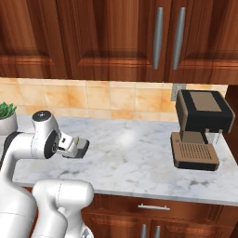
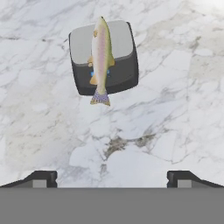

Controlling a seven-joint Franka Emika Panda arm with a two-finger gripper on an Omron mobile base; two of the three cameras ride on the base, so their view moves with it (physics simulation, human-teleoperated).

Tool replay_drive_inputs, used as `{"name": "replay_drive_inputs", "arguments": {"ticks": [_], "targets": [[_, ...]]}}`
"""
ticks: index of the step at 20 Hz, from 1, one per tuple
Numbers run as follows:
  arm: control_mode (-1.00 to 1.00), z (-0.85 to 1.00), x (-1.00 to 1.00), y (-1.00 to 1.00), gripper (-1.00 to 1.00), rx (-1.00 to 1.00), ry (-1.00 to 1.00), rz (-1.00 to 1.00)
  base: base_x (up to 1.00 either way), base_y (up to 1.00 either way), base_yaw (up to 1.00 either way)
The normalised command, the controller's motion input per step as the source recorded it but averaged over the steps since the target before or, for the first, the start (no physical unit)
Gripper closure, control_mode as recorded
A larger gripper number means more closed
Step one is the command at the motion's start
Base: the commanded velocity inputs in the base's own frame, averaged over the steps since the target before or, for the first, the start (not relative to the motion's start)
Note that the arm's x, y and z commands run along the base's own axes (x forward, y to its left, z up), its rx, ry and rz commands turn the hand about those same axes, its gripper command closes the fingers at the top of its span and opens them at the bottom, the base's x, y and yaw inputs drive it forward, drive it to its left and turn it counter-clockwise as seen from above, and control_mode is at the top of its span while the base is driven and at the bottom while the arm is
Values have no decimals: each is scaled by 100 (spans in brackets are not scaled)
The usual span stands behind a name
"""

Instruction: Take the fish from the fridge and place it on the digital scale on the counter by the fridge. Wait a few seconds for a reading, then move it to the plate on the dining counter.

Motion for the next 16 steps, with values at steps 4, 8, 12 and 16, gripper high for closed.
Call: {"name": "replay_drive_inputs", "arguments": {"ticks": [4,8,12,16], "targets": [[-100,0,0,0,-100,0,0,0,0,0,0],[-100,0,0,0,-100,0,0,0,0,0,0],[-100,0,0,0,-100,0,0,0,0,0,0],[-100,0,0,0,-100,0,0,0,0,0,0]]}}
